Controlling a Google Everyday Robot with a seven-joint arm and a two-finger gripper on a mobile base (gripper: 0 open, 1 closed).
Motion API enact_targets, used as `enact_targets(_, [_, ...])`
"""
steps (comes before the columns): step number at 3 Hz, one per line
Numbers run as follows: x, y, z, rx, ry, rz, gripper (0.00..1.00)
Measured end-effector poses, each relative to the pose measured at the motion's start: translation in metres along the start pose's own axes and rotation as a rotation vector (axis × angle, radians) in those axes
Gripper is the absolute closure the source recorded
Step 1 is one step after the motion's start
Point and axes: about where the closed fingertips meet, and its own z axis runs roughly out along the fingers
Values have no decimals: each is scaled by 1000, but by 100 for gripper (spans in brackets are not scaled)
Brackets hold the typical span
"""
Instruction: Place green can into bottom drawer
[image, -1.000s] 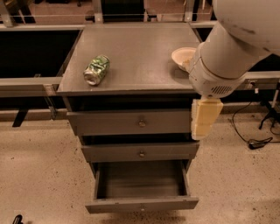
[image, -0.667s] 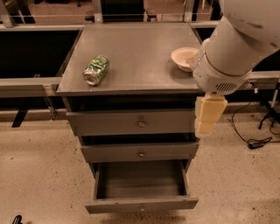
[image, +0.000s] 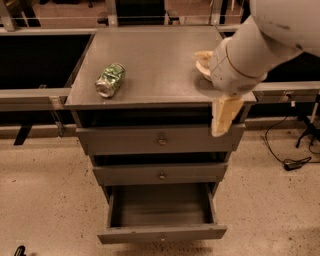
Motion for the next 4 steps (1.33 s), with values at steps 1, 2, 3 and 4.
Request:
enact_targets(1, [-6,-8,-2,15,-32,-77,0])
enact_targets(2, [-6,-8,-2,14,-31,-78,0])
enact_targets(3, [-14,-16,-1,-3,1,-180,0])
enact_targets(4, [-24,-47,11,-83,45,-419,0])
